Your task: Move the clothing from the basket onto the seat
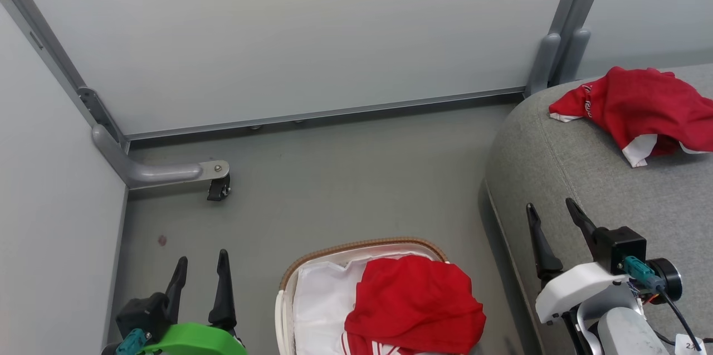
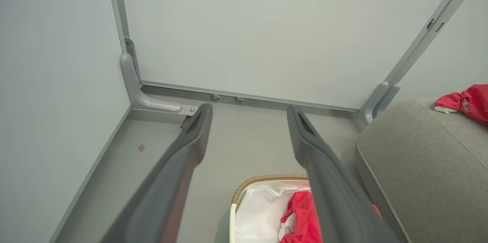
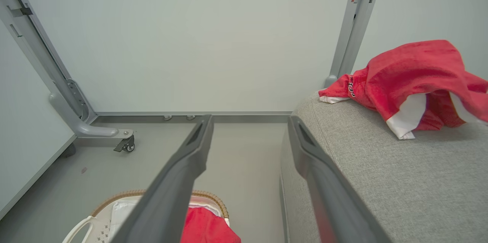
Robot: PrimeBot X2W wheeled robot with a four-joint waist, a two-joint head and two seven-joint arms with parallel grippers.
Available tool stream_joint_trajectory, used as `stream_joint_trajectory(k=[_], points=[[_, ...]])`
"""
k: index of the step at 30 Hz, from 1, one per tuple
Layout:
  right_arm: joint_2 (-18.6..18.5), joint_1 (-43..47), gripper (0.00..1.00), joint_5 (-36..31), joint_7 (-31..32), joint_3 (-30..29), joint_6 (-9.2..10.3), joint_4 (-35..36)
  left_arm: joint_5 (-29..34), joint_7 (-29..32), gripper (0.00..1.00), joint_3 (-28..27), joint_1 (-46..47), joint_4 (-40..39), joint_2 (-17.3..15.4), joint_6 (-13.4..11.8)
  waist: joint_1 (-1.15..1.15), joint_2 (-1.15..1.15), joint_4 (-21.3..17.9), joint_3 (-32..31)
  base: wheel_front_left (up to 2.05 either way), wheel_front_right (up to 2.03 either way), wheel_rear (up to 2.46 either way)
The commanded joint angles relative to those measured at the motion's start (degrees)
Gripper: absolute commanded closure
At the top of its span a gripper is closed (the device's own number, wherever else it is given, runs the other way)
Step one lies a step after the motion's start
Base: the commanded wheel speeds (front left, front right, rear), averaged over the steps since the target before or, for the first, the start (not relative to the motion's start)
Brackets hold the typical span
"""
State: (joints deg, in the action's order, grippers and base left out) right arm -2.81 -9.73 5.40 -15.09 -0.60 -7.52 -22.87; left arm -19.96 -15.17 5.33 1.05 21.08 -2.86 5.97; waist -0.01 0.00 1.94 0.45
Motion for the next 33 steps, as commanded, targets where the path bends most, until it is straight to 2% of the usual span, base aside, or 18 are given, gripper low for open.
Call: stream_joint_trajectory(k=[1, 13, 18, 24, 33], points=[[-0.17, 0.81, 0.00, -0.10, -0.12, -0.13, 0.07, 0.21, 0.29, 0.03, 0.00, 0.00, -0.28, 0.19, -0.06, -0.16, 0.01, 0.00, 0.01, 0.06, 0.00, 0.00, 0.00], [-0.16, 0.51, 0.00, 0.09, -0.12, 0.20, 0.06, 0.48, 0.76, 0.03, 0.00, 0.61, 0.22, 0.55, -0.06, 0.09, 0.01, 0.00, -0.24, 0.85, 0.00, 0.00, 0.00], [-0.16, -0.85, 0.00, -0.47, -0.12, 0.38, 0.07, 1.36, 1.30, 0.03, 0.00, 2.58, 3.01, 1.75, -0.07, 0.40, 0.01, 0.00, -0.89, 3.12, 0.00, 0.00, 0.00], [-0.16, -3.53, 0.00, -1.35, -0.12, 0.54, 0.07, 2.58, 2.03, 0.03, 0.00, 5.76, 9.59, 5.50, -0.08, 0.60, 0.01, 0.00, -2.89, 8.49, 0.00, 0.00, 0.00], [-0.15, -9.56, 0.00, -1.29, -0.12, 1.62, 0.06, 5.78, 3.32, 0.03, 0.00, 11.70, 20.86, 16.11, -0.13, 1.14, 0.01, 0.00, -8.20, 21.35, 0.00, 0.00, 0.00]])
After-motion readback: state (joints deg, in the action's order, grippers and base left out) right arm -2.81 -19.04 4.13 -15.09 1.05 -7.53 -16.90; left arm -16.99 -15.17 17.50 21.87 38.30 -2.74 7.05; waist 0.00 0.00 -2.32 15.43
